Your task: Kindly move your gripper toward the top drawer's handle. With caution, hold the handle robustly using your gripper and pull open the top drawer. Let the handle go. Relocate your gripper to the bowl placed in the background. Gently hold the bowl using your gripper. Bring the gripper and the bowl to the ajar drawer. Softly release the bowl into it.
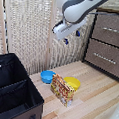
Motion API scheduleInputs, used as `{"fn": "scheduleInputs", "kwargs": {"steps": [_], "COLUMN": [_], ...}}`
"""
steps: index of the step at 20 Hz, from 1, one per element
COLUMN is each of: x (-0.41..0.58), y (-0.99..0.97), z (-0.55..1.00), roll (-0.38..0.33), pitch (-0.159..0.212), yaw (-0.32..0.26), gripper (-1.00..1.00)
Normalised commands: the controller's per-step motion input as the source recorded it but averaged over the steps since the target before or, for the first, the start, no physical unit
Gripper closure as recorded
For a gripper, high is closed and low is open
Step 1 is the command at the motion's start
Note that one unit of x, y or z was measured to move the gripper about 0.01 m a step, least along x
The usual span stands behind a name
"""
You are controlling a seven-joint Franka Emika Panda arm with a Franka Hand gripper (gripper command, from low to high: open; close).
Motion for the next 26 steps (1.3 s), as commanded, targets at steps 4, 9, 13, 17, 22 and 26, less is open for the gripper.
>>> {"fn": "scheduleInputs", "kwargs": {"steps": [4,9,13,17,22,26], "x": [0.237,0.269,0.349,0.208,0.026,0.000], "y": [0.00,0.00,0.00,-0.05,-0.34,-0.64], "z": [0.20,0.27,0.24,0.20,0.22,0.12], "roll": [-0.349,-0.334,-0.350,-0.354,-0.315,-0.272], "pitch": [0.004,0.006,0.021,0.014,0.000,0.000], "yaw": [0.040,0.033,0.000,0.001,0.000,0.000], "gripper": [-1.00,-1.00,-1.00,-1.00,-1.00,-1.00]}}
